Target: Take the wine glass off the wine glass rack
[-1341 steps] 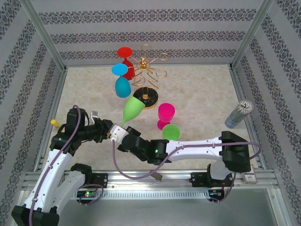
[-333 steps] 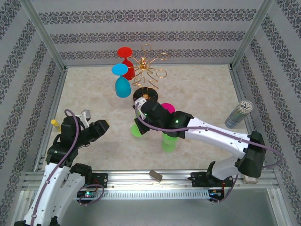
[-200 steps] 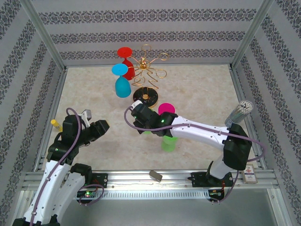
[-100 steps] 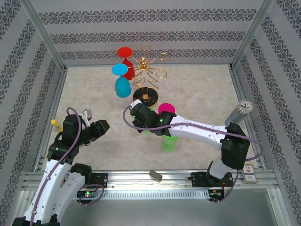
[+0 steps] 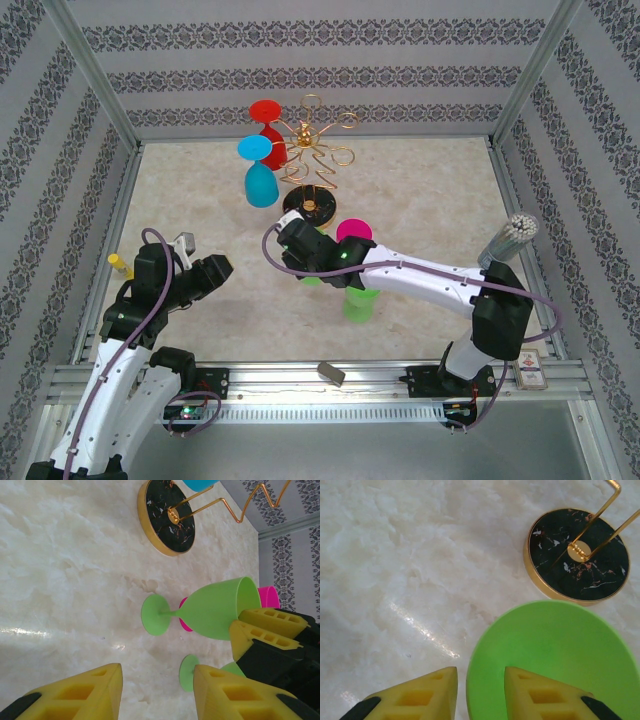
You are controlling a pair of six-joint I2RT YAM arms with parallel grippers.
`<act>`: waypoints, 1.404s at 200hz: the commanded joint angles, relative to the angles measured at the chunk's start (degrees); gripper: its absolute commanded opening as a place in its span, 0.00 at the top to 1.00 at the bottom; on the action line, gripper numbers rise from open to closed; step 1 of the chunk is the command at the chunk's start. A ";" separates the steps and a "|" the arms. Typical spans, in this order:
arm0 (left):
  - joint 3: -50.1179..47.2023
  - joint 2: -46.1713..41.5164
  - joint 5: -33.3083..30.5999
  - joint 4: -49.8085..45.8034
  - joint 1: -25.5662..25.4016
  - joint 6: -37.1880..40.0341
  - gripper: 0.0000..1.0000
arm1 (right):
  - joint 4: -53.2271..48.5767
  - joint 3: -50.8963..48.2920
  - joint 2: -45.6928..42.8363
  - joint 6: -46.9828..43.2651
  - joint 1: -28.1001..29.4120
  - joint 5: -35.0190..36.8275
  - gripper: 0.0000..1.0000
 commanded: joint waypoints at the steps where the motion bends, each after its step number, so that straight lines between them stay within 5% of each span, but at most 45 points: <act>1: 2.38 0.03 -0.25 -1.07 0.60 1.51 0.58 | -0.52 1.67 -4.58 -0.87 -0.17 2.56 0.67; 76: 7.55 3.95 -0.09 2.02 0.60 1.49 0.57 | -3.09 0.93 -16.80 0.98 -0.76 -1.26 0.69; 138: 21.29 16.65 0.14 6.00 0.69 2.94 0.56 | -7.26 3.42 -22.63 5.60 -7.11 -9.84 0.70; 213: 42.32 38.04 1.46 8.16 1.34 4.59 0.54 | -8.65 10.56 -20.91 7.06 -15.97 -19.17 0.69; 281: 48.26 46.40 4.19 10.82 3.83 3.28 0.54 | -7.93 14.54 -16.43 8.47 -21.74 -26.28 0.69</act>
